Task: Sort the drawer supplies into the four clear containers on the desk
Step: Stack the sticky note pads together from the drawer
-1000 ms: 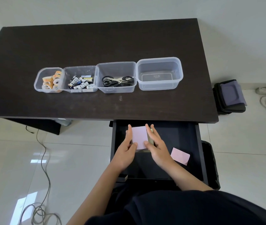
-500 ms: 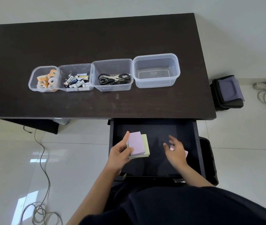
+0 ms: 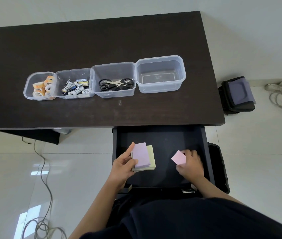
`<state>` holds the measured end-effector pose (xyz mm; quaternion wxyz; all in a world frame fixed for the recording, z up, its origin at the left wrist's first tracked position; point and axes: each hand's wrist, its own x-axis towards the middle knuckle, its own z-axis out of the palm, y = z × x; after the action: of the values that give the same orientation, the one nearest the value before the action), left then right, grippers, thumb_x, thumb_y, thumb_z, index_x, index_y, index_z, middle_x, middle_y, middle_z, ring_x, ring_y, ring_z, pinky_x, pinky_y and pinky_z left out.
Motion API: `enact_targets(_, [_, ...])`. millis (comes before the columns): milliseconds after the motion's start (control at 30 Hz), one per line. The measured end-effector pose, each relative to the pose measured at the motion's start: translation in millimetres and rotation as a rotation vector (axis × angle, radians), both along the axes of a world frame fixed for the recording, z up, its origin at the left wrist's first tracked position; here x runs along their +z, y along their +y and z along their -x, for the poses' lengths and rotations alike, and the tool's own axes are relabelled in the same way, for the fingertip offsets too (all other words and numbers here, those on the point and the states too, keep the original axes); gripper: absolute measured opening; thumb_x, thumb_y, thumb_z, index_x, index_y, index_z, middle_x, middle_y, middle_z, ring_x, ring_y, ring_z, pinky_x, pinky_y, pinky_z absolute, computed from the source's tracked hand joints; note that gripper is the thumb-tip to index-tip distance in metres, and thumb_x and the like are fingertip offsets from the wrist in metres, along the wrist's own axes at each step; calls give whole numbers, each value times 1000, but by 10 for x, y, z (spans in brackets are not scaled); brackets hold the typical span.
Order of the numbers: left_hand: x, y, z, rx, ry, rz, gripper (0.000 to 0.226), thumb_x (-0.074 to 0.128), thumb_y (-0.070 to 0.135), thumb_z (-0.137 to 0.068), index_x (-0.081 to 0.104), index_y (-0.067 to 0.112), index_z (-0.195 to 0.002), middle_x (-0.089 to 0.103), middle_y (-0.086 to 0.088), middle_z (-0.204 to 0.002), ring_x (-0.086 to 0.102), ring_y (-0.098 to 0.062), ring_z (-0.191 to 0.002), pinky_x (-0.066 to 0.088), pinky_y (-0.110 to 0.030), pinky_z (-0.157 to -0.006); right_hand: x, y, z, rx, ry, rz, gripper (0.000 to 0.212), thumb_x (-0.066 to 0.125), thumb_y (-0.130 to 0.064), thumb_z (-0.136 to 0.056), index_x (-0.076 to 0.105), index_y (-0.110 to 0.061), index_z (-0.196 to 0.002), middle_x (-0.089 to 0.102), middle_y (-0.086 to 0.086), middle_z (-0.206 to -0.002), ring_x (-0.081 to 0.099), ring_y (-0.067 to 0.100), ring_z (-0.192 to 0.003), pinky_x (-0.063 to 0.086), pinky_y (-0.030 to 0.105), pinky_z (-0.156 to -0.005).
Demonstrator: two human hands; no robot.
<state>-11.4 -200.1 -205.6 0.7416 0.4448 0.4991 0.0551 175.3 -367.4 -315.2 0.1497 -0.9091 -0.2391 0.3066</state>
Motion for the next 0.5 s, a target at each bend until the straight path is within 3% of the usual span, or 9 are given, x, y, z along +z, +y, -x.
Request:
enact_targets(100, [-32, 0, 10, -11, 15, 4, 58, 50, -3, -92, 50, 41, -129, 65, -5, -117, 60, -21, -103, 52, -43, -94, 210, 77, 3, -155, 114, -229, 52, 74, -18, -66, 46, -20, -110, 41, 3, -113, 55, 23, -87, 47, 32, -68])
enact_targets(167, [-58, 2, 7, -18, 22, 3, 57, 50, -2, -92, 52, 43, -127, 64, -5, -118, 59, -23, -106, 51, -46, -96, 359, 157, 12, -203, 154, -358, 53, 75, -18, -68, 43, -24, -110, 43, -1, -113, 53, 15, -91, 44, 25, -68])
enact_targets(300, [-84, -4, -23, -47, 32, -10, 57, 51, -1, -92, 51, 42, -130, 65, -3, -118, 59, -24, -110, 49, -48, -98, 707, 362, 94, -256, 196, -515, 53, 74, -22, -71, 37, -32, -109, 54, -6, -107, 55, 12, -96, 45, 26, -71])
enact_targets(400, [-64, -10, -56, -85, 18, -29, 59, 51, -1, -92, 49, 48, -126, 66, 0, -113, 60, -20, -106, 49, -45, -98, 955, 509, 214, -218, 244, -580, 54, 72, -23, -77, 34, -30, -115, 52, -18, -105, 56, 3, -95, 48, 24, -71])
enact_targets(500, [-51, -21, -78, -126, -19, -44, 58, 54, 0, -91, 48, 42, -131, 66, -4, -112, 61, -19, -103, 54, -40, -93, 1097, 649, 356, -138, 345, -628, 54, 66, -25, -84, 28, -27, -122, 45, -21, -110, 54, 1, -101, 51, 22, -76])
